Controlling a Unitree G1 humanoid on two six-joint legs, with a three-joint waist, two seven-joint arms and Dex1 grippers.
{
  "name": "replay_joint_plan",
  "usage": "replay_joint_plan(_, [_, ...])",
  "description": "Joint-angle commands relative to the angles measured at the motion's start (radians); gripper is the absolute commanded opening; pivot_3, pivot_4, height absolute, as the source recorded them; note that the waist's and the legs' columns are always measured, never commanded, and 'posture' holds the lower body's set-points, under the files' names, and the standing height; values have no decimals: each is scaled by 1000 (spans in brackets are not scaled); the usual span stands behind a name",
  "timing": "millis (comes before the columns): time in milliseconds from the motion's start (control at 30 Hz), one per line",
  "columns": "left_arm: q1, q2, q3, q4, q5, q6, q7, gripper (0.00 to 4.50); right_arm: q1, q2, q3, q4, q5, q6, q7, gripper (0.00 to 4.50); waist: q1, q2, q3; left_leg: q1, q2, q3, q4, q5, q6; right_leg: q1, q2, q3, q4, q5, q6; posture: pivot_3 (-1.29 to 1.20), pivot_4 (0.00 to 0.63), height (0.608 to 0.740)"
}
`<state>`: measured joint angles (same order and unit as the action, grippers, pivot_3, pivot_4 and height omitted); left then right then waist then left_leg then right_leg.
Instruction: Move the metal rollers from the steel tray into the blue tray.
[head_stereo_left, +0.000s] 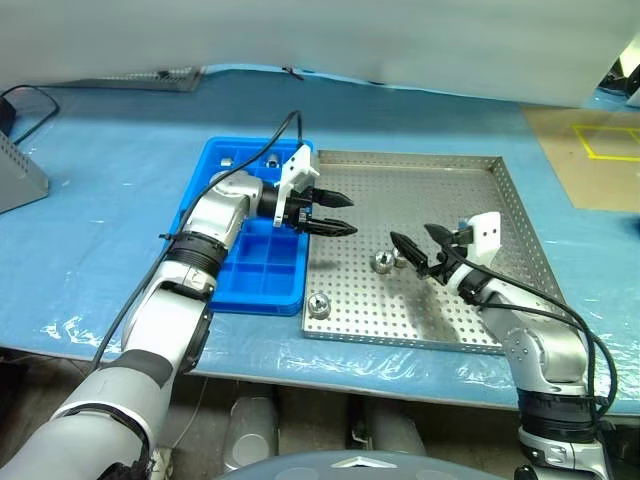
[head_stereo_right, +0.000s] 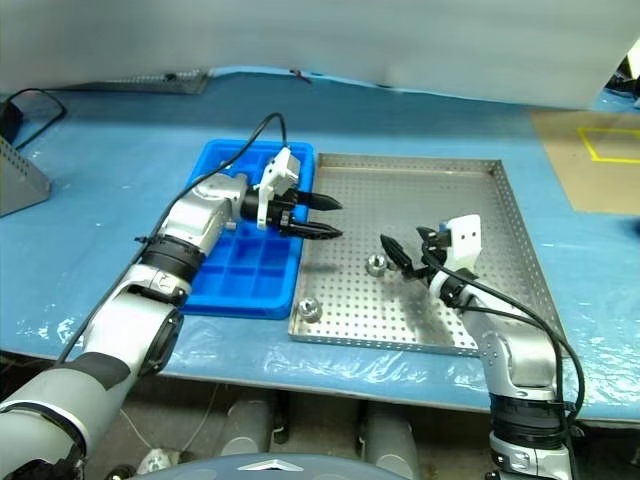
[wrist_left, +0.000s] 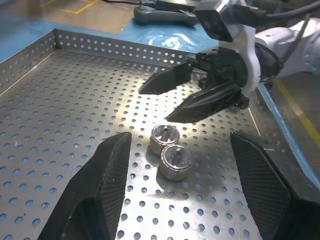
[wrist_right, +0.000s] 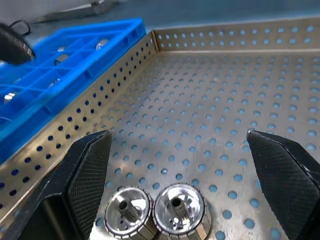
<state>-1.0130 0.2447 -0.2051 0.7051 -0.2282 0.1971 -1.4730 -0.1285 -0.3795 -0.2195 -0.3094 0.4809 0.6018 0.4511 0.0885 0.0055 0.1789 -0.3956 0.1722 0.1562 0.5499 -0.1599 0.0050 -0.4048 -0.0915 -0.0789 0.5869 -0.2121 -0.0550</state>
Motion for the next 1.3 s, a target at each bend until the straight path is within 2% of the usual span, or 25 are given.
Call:
replay_joint_plan(33, [-17, -34, -48, 31, 26, -46, -75, 3316, 25, -32, -93, -86, 40, 9, -26, 4500, 3, 0, 0, 0, 0, 1, 0, 0, 0, 0, 0, 0, 0, 0, 0, -130, 150, 740])
replay_joint_plan(233, [-40, -52, -125, 134, 71, -133, -141, 3316, 116, -62, -192, -183, 71, 37, -77, 4500, -7, 0, 0, 1, 1, 2, -1, 2, 3, 0, 1, 0, 0, -1, 1, -209, 150, 740])
replay_joint_plan(300, [-59, -37, -191, 167, 81, -208, -141, 3316, 162, -49, -201, -212, 70, 45, -97, 4500, -16, 0, 0, 2, 1, 2, -2, 2, 2, 0, 1, 0, 0, -1, 1, -234, 150, 740])
replay_joint_plan(433, [-105, -14, -326, 228, 63, -396, -141, 3316, 224, -20, -185, -273, 69, 52, -140, 4500, -23, 0, 0, 3, 0, 2, -2, 0, -1, 0, 1, 1, 0, -1, 2, -273, 150, 740])
replay_joint_plan(567, [-146, -24, -390, 308, 58, -507, -141, 3316, 259, -8, -174, -306, 60, 57, -164, 4500, -25, 0, 0, 3, 0, 2, -3, 0, -1, 0, 1, 1, -1, -1, 2, -304, 150, 740])
replay_joint_plan(700, [-145, -12, -443, 381, 117, -672, -141, 3316, 287, 9, -164, -340, 62, 59, -191, 4500, -29, 0, 0, 3, 0, 3, -3, 0, -1, 0, 1, 1, -1, -1, 3, -326, 150, 740])
replay_joint_plan(900, [-131, 3, -520, 368, 87, -742, -141, 3316, 327, 29, -140, -361, 51, 51, -217, 4500, -45, 0, 0, 6, 0, 3, -3, 0, -1, 4, 1, 1, -2, -2, 4, -336, 150, 740])
replay_joint_plan(1100, [-112, 71, -660, 319, 49, -818, -141, 3316, 352, 36, -110, -368, 39, 48, -242, 4500, -54, 0, 0, 9, 1, 4, -4, 0, -1, 5, 2, 3, -1, -2, 5, -348, 150, 740])
replay_joint_plan(1300, [-163, 91, -686, 295, -46, -820, -141, 3316, 380, 62, -52, -367, 18, 37, -260, 4500, -61, 0, 0, 12, 1, 5, -4, 0, -2, 7, 2, 4, -1, -4, 9, -330, 150, 740])
